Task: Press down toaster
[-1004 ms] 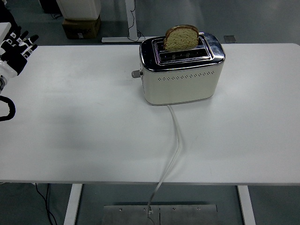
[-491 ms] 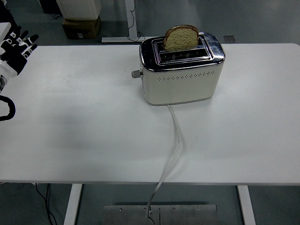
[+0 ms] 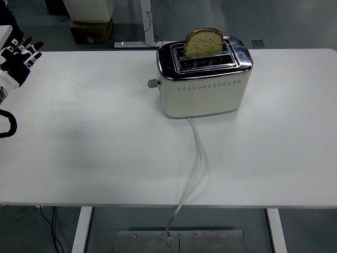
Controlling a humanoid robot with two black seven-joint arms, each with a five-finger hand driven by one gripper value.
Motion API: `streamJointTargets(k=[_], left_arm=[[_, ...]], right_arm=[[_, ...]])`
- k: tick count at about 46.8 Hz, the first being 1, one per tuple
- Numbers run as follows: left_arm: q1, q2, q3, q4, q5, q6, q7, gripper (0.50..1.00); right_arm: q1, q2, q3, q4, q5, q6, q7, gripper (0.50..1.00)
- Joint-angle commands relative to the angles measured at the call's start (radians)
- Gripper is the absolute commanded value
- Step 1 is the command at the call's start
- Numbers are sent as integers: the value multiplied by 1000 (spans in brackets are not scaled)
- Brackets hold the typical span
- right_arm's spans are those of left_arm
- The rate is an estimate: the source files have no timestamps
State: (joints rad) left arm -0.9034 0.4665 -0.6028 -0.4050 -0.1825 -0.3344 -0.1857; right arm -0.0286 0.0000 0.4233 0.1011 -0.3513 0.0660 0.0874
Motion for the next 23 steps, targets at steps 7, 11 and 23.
streamJointTargets(k=[7, 11, 23], left_arm=[[-9, -2, 3, 0, 18, -3, 0, 1000], [-12, -2, 3, -2, 47, -3, 0, 1000], [-40, -2, 5, -14, 127, -2, 6, 1000]], right_arm=[[1, 0, 0, 0, 0, 0, 0, 1000], [1, 0, 0, 0, 0, 0, 0, 1000], [-1, 0, 0, 0, 0, 0, 0, 1000]])
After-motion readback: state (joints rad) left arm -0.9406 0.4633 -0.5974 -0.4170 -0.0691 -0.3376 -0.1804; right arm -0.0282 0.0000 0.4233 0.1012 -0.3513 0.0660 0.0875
